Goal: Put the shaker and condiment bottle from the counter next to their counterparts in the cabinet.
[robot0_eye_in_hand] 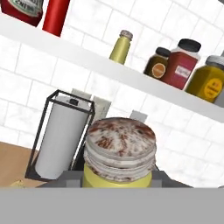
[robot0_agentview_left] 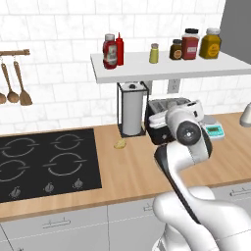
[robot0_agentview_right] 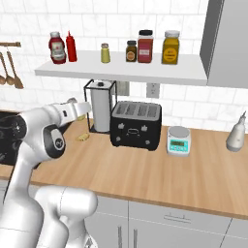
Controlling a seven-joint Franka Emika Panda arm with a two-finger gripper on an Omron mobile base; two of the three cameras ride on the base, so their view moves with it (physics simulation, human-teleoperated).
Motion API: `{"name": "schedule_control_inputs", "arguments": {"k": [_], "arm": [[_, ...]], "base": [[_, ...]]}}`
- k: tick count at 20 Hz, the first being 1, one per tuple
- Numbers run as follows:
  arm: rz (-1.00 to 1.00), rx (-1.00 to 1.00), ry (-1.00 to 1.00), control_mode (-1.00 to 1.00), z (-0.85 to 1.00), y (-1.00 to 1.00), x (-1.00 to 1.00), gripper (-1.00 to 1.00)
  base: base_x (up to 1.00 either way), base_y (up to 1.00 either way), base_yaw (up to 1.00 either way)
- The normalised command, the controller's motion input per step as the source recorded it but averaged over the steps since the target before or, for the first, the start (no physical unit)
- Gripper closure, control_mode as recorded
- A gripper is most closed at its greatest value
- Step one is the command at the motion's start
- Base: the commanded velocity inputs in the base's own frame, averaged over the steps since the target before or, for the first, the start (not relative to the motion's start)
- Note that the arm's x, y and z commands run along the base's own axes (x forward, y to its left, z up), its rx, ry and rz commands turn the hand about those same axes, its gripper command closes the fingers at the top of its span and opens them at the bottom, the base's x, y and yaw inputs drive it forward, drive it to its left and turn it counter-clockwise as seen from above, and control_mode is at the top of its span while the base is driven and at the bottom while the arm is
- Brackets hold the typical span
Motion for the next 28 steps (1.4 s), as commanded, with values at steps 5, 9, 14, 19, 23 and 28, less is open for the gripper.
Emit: {"name": "schedule_control_inputs", "arguments": {"k": [5, 9, 14, 19, 23, 28], "arm": [[0.21, 0.0, 0.0, -1.0, 0.62, 0.23, -0.23, 1.0], [0.21, 0.01, 0.01, -1.0, 0.56, 0.22, -0.24, 1.0], [0.21, 0.06, 0.05, -1.0, 0.54, 0.2, -0.18, 1.0], [0.19, 0.12, 0.1, -1.0, 0.58, 0.12, -0.08, 1.0], [0.13, 0.13, 0.19, -1.0, 0.28, 0.0, 0.16, 1.0], [0.04, 0.07, 0.09, -1.0, -0.07, -0.05, 0.51, 1.0]], "base": [[0.0, 0.0, 0.0], [0.0, 0.0, 0.0], [0.0, 0.0, 0.0], [0.0, 0.0, 0.0], [0.0, 0.0, 0.0], [0.0, 0.0, 0.0]]}}
